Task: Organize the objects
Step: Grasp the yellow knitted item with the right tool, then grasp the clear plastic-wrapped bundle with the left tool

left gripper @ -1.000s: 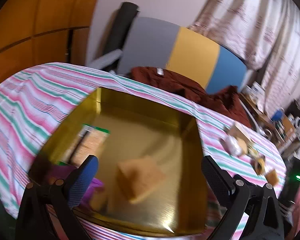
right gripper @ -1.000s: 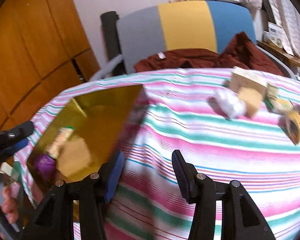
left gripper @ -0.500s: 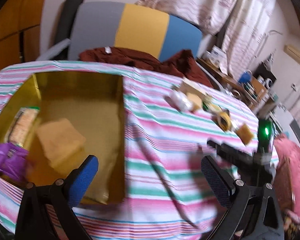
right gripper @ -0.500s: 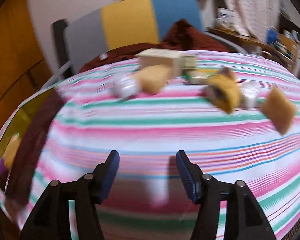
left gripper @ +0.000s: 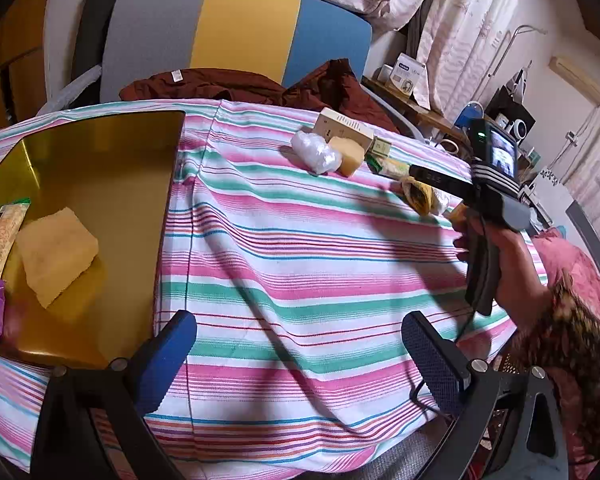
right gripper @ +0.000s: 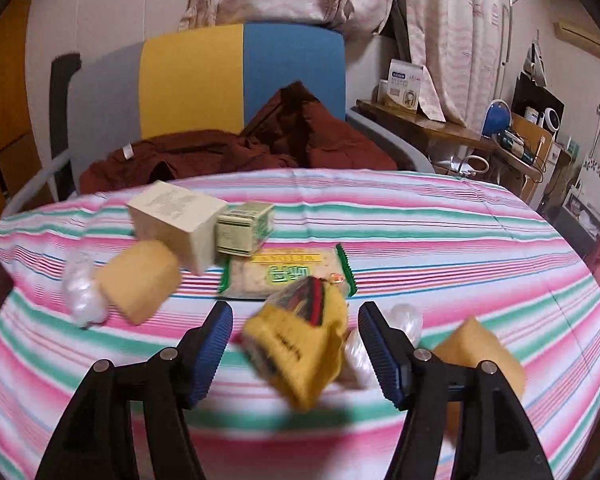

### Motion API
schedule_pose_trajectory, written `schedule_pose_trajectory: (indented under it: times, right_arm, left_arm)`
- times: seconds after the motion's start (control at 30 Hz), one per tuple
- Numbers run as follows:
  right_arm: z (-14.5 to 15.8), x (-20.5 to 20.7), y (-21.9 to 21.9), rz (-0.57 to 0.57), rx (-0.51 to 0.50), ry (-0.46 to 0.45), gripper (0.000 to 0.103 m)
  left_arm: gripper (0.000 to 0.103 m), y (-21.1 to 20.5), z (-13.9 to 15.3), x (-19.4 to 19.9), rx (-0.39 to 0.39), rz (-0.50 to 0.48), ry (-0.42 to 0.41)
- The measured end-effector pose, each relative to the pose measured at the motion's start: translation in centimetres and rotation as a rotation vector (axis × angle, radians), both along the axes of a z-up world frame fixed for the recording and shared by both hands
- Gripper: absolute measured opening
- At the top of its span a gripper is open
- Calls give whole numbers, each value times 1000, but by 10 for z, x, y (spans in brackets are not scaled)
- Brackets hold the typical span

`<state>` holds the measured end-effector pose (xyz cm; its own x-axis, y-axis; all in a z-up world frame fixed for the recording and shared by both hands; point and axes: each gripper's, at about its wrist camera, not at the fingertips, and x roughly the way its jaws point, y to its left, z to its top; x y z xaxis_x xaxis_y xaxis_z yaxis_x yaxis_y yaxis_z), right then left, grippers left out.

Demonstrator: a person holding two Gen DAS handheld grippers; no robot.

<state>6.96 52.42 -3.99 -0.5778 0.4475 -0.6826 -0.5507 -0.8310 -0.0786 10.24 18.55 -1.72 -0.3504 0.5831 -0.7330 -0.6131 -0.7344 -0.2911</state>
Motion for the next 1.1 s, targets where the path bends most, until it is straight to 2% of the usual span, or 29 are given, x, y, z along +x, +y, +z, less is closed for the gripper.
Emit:
schedule_pose_trajectory:
  times: [0.07,0.13,0.2,0.23,0.27,0.47,0.77,1.1]
  right_arm:
    - [-11,-8,4,12,13,-47,66]
    - [-23,-11,7,37,-17,-78,66]
    - [-26,-10,7,39,-22,-76,65]
    - [-26,-9,5,44,-17,-70,63]
    - [-26,-7,2,58,-10,-63,56]
    - [-22,-2,-14,86,37,-43,47]
    - [-19,20,-25,139,-111,49,45]
    - [-23,26,-38,123,-94,57,45]
  left_arm:
    - [103,0,-1,0,-9,4,1]
    - [103,2,-4,-1,-19,5,-2]
    - [103,2,-5,-1,-24,8,-3]
    - [103,2,-6,-2,-27,12,-4]
    - [103,3,-7,-2,-27,13,-6]
    - [103,11,-10,-6,-38,13,-24]
    - [103,28,-1,-25,-56,57,21]
    - [103,91,11,-82,-53,107,72]
